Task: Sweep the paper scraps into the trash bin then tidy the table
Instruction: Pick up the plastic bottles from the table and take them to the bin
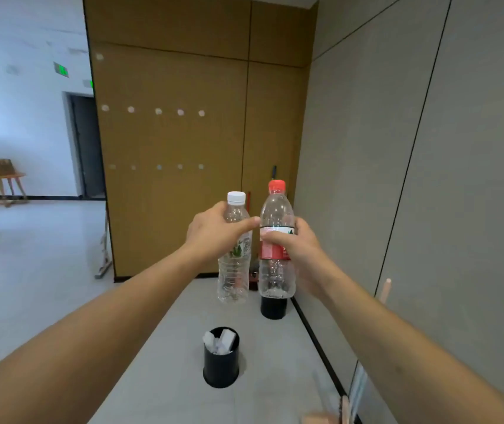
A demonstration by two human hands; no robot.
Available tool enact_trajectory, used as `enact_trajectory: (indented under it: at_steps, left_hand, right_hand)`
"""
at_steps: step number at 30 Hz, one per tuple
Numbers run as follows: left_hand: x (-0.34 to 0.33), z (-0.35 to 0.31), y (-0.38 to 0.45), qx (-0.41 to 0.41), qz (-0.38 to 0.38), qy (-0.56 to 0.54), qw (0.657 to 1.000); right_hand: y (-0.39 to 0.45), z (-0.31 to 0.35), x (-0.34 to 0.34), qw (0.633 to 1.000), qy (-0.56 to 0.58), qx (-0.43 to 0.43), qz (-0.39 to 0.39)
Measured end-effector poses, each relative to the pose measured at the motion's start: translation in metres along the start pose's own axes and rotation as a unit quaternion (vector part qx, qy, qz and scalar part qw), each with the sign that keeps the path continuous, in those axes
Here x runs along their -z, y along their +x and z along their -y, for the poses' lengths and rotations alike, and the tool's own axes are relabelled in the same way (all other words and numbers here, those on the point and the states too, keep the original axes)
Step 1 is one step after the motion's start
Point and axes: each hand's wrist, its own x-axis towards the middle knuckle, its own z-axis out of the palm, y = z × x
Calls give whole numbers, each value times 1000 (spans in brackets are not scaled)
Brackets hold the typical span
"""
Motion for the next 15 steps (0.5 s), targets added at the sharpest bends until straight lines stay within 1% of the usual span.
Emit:
enact_trajectory:
  at_steps: [3, 6, 12, 15]
  left_hand:
    - [-19, 16, 66, 2, 3, -9, 1000]
    - [-35, 31, 124, 4, 7, -6, 1000]
    - [-72, 66, 237, -1, -11, 3, 1000]
    - [-95, 90, 293, -10, -16, 28, 999]
  right_hand:
    - [67, -12, 11, 999, -27, 7, -18]
    - [133, -23, 19, 999, -35, 12, -21]
    - [269, -52, 17, 1000, 4, -2, -29]
    - [340, -77, 19, 1000, 2, -1, -15]
